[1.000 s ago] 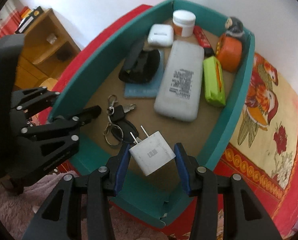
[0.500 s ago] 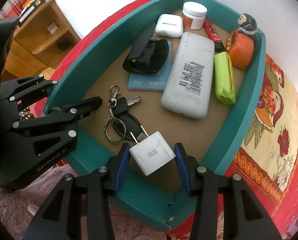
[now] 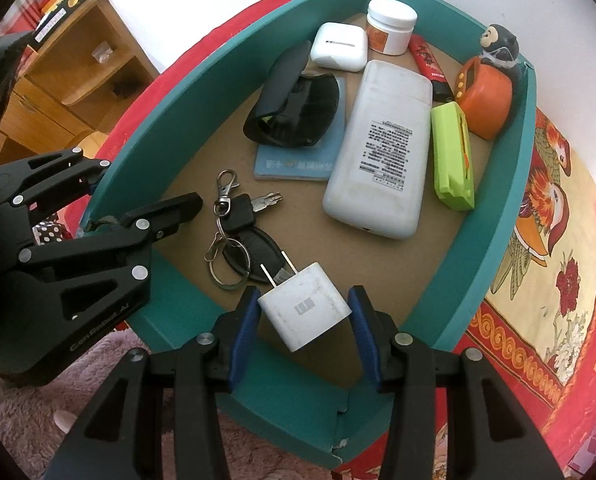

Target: Organize objects

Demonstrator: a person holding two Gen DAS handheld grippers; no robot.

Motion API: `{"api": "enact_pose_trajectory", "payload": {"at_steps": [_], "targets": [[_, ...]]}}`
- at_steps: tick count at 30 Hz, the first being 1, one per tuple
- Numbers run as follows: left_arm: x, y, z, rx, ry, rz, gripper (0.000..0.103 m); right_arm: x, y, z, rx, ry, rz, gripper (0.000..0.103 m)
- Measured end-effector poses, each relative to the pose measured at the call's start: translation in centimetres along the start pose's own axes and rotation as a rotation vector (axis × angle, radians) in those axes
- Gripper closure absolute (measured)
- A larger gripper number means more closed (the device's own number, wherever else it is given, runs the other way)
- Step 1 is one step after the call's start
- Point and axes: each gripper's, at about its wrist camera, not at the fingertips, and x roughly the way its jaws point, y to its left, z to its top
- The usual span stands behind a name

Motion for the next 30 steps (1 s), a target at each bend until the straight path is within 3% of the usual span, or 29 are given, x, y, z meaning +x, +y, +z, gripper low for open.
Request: {"api": "enact_pose_trajectory", "payload": {"at_steps": [9, 15, 21, 30], "targets": [[0.0, -0.3, 0.3, 0.000, -0.001, -0.009, 0.070, -0.4, -0.2, -0.7, 0.000, -0.003, -0.008, 0.057], [0.5, -0.6, 1.0, 0.004, -0.003, -0.020, 0.070, -1.5, -0.3, -1.3, 0.001, -0.047, -0.019, 0.035], [0.7, -0.2, 1.3, 0.013, -0.003, -0.035, 0.070, -3.6, -0.3, -2.0, 0.012, -0.108, -0.024, 0.035], [0.2, 1.1, 1.2, 0.043, 0.001, -0.089, 0.070, -6.0, -0.8, -4.3, 0.126, -0.164, -0.020, 0.035]]}}
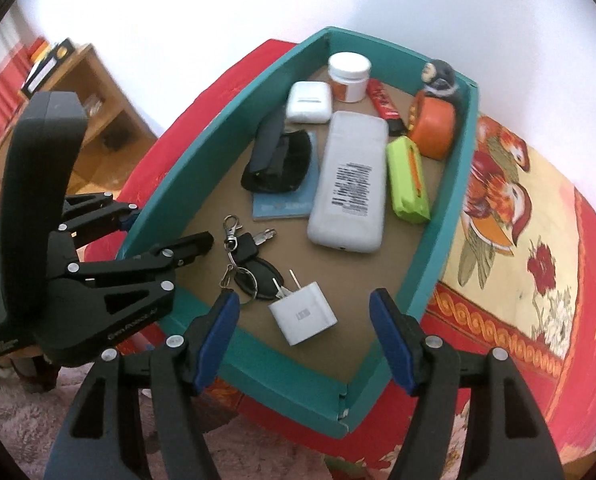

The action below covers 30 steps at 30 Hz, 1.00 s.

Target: Organize objects

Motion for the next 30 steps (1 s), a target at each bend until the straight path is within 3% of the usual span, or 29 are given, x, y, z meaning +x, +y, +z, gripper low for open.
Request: {"api": "enact_pose_trajectory", "payload": {"at_steps": [2, 4, 6, 8, 18, 30], "targets": [[-0.1, 0.1, 0.0, 0.012, 0.002, -0.011, 0.069, -0.7, -0.5, -0.6, 0.040, -0.013, -0.003, 0.035], [-0.4, 0.2, 0.0, 0.033, -0.001, -0.025, 0.057, -1.7, -1.4, -1.3, 0.086, -0.034, 0.000, 0.035], [-0.7, 0.1, 0.0, 0.054, -0.012, -0.026, 0.032, -1.4, -0.9, -0.2, 0.115, -0.053, 0.007, 0.035], [-1.1, 0.1, 0.0, 0.070, -0.032, -0.030, 0.025, -2.0, -1.2, -0.5, 0.143, -0.078, 0.010, 0.035], [-4.1, -0.6, 0.7, 0.057, -0.124, 0.018, 0.012, -2.0, -2.8, -1.1, 0.231, -0.145, 0.023, 0.034], [-8.1, -4.9, 2.9, -0.063, -0.178, 0.046, 0.012, -5.1, -6.7, -1.4, 0.281, -0.229, 0.047, 0.033]]}}
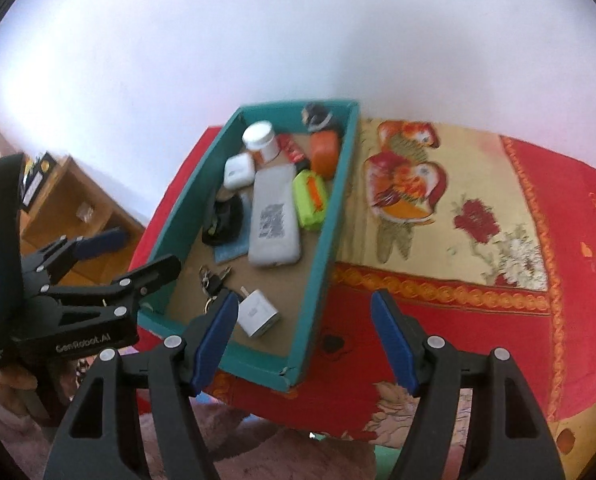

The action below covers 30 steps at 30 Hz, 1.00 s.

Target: Organize objects

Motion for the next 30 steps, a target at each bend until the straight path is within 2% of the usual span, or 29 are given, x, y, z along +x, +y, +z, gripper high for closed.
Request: {"api": "enact_pose_trajectory", "payload": {"at_steps": [8, 14, 20, 30], "targets": [[-1.1, -2.9, 1.2, -0.048, -0.040, 0.018, 0.012, -3.1, -2.9, 1.2, 0.055, -0.095, -0.034, 0.033], [-0.6, -4.6, 1.3, -0.064, -0.067, 0.038, 0.012, -3.5, -5.1, 0.6, 0.092, -0.154, -0.079, 0.033], [0.4, -5.8, 1.0, -0.065, -0.061, 0.040, 0.012, -2.3, -7.3, -0.3, 0.141, -0.115, -0.085, 0.033], [1.4, -6.5, 1.1, -0.061, -0.042, 0.047, 0.012, -1.4, -8.1, -0.3, 0.138, -0.092, -0.073, 0.033]]}}
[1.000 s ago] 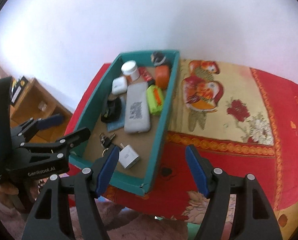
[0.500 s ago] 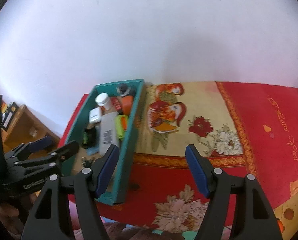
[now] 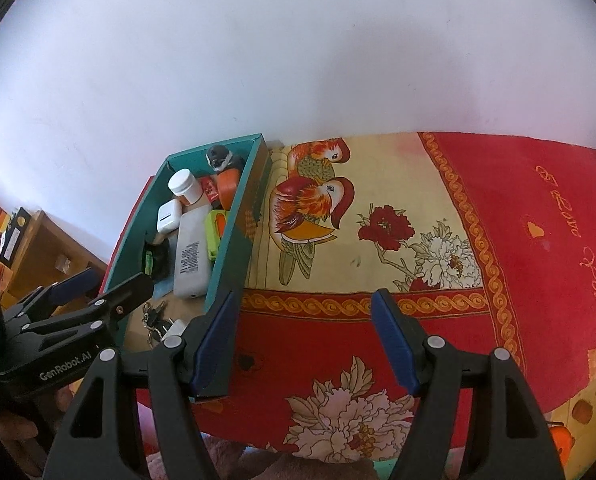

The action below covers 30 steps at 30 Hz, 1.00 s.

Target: Organize objects

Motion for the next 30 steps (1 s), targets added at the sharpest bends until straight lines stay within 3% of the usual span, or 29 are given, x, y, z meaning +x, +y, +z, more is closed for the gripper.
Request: {"api": "enact_pose_trajectory", "payload": {"at_steps": [30], "targets": [[1.1, 0.0, -0.1, 0.007, 0.033, 0.009, 0.012, 1.2, -0.3, 0.6, 0.006, 0.026, 0.004, 0.033]]}}
